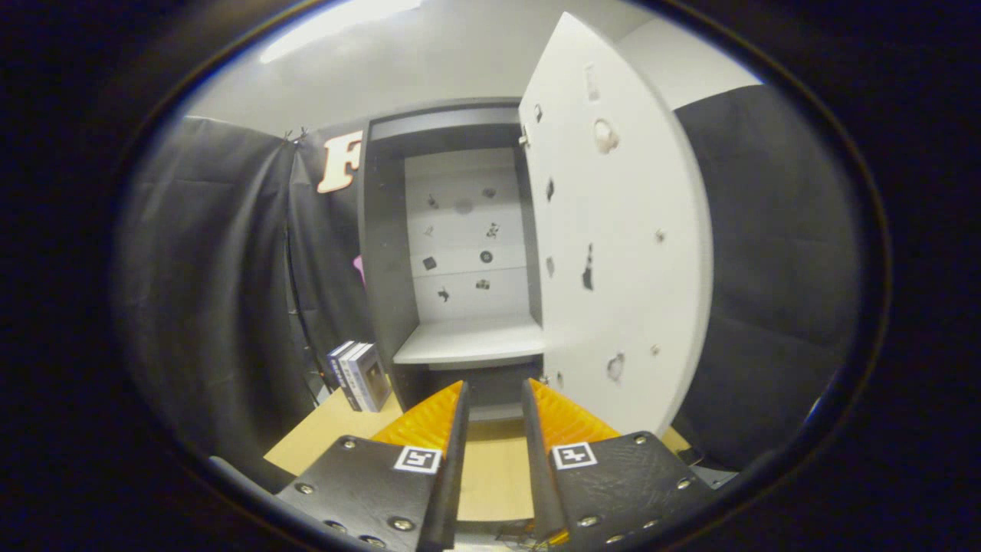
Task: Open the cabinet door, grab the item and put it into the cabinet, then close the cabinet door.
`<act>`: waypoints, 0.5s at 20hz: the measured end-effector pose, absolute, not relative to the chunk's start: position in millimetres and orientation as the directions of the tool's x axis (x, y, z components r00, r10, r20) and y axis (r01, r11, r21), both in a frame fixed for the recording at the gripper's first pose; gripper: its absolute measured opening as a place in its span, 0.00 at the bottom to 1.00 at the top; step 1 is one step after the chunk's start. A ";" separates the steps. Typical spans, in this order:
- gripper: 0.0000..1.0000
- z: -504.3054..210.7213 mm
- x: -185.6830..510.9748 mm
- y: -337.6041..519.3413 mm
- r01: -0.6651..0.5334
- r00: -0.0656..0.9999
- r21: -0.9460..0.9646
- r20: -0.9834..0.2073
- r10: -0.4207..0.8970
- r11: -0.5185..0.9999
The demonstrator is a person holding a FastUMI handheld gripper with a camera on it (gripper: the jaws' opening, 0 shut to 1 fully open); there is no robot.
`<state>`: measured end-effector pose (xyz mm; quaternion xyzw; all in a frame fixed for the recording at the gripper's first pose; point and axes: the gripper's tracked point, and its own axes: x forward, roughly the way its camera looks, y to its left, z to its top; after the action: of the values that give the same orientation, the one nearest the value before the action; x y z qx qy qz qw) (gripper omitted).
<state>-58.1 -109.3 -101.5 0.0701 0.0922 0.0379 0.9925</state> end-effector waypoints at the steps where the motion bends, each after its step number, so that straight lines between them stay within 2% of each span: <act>1: 0.43 -118.7 -52.5 -90.6 -0.079 0.974 0.164 -0.196 0.111 0.983; 4: 0.60 -171.6 -39.5 -46.9 -0.101 0.951 0.200 -0.270 0.154 0.975; 8: 0.71 -248.8 -20.6 -7.9 -0.093 0.920 0.192 -0.359 0.158 0.977; 10: 0.73 -285.0 -16.1 13.1 -0.101 0.899 0.183 -0.403 0.169 0.978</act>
<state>-16.1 13.1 -285.0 0.0790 0.2132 0.0695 0.9713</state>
